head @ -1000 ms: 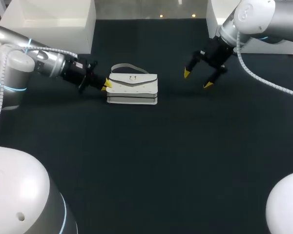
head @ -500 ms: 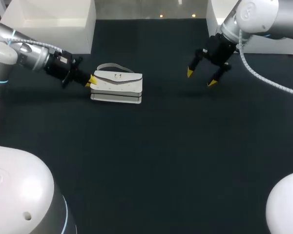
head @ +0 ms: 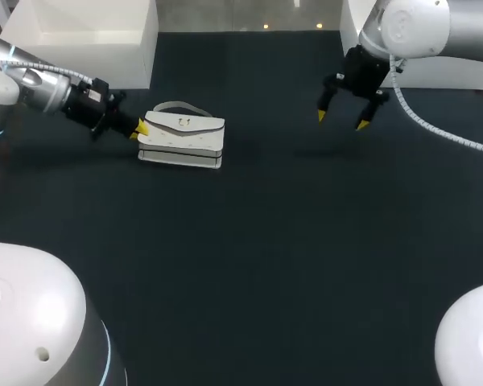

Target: Pick up the bag, open it, inspect its contents, close it, and place it on the opposite side

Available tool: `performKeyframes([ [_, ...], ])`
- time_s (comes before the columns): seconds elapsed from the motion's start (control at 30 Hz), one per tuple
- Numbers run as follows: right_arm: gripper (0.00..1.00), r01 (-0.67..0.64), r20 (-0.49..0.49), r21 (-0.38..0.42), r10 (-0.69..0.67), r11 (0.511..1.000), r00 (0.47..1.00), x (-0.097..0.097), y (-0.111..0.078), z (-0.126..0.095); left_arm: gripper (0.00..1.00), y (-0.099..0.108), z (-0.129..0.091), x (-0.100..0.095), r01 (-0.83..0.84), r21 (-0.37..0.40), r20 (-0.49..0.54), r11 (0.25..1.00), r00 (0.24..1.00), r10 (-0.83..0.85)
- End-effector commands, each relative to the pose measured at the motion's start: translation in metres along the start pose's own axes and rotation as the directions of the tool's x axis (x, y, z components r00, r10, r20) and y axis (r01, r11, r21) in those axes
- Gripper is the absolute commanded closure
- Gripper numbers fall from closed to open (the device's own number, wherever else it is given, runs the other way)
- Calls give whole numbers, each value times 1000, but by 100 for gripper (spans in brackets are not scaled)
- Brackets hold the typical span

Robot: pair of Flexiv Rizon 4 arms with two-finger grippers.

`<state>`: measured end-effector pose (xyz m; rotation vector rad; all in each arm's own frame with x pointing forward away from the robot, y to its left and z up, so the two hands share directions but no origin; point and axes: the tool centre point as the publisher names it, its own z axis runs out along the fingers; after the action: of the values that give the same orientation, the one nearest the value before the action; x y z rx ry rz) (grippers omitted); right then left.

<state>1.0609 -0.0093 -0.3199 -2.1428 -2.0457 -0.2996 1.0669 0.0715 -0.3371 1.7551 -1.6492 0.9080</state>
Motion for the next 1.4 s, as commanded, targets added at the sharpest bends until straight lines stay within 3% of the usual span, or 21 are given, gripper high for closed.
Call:
performKeyframes([
  [0.03,0,6,55,-91,-1,996,998,-7,-9,-15,100,-6,-26,-11,-15,8,-4,1000,1000,15],
  [0.57,0,24,184,-229,19,973,983,-54,2,-49,100,-21,-73,-49,-50,39,79,998,996,47],
  [0.8,0,18,228,-242,39,970,973,-70,6,-56,100,-31,-97,-71,-53,54,30,997,998,51],
  [1.4,0,18,228,-242,39,970,973,-70,6,-56,100,-68,-146,-125,-85,9,61,996,995,85],
])
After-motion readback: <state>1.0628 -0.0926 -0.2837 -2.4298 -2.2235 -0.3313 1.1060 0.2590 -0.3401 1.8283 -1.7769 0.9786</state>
